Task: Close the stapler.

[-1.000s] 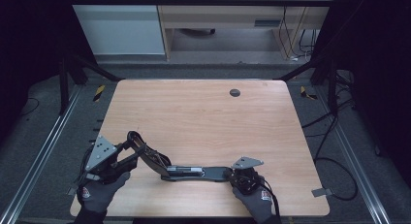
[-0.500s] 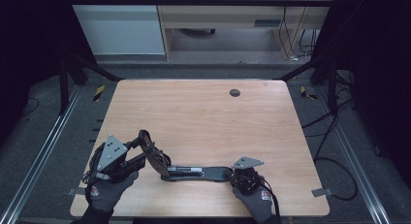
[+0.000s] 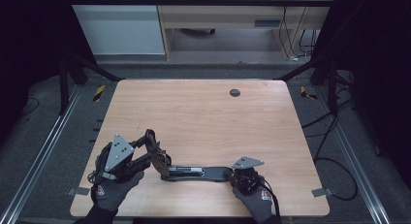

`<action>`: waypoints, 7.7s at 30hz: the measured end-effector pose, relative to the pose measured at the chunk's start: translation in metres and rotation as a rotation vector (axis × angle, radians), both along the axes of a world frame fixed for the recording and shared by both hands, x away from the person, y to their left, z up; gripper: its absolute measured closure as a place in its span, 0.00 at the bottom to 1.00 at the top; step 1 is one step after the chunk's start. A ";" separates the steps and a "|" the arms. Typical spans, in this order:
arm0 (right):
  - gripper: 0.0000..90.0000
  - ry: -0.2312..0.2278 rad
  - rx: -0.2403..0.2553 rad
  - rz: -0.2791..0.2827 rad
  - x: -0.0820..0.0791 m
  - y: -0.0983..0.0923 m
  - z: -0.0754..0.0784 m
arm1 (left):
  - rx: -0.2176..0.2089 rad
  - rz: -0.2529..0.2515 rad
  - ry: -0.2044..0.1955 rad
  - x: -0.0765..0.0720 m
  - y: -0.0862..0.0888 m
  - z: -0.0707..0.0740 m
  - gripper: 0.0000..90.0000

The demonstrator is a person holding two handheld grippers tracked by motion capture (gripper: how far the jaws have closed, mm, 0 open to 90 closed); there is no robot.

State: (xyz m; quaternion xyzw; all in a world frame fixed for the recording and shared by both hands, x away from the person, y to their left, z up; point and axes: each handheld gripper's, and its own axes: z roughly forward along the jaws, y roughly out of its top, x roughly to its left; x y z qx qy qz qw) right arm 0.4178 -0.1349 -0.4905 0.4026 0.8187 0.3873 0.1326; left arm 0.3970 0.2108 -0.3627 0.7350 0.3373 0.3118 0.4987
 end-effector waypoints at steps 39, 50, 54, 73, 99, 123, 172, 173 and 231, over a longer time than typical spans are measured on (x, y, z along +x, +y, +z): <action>1.00 -0.005 -0.004 -0.002 0.000 0.001 0.000 | 0.134 -0.048 -0.069 0.001 -0.046 -0.001 0.63; 1.00 -0.006 -0.002 0.001 0.000 0.000 0.000 | 0.155 -0.059 -0.074 0.001 -0.054 -0.002 0.63; 1.00 -0.004 -0.002 -0.002 0.000 0.001 0.000 | 0.168 -0.062 -0.075 0.001 -0.059 -0.003 0.63; 1.00 -0.013 -0.006 0.002 0.000 0.000 -0.001 | 0.224 -0.083 -0.092 0.002 -0.078 -0.007 0.62; 1.00 -0.008 -0.002 0.000 0.000 0.001 0.000 | 0.319 -0.123 -0.121 0.002 -0.108 -0.020 0.60; 1.00 -0.008 -0.004 0.002 -0.001 0.001 0.000 | 0.375 -0.163 -0.131 0.004 -0.127 -0.033 0.58; 1.00 -0.009 0.017 0.000 -0.001 -0.001 -0.002 | 0.522 -0.230 -0.142 0.006 -0.160 -0.067 0.54; 1.00 -0.011 0.017 -0.001 -0.001 -0.001 -0.002 | 0.527 -0.233 -0.140 0.006 -0.161 -0.068 0.54; 0.98 -0.017 0.008 -0.014 -0.002 -0.011 0.003 | 0.521 -0.312 -0.101 0.006 -0.171 -0.084 0.43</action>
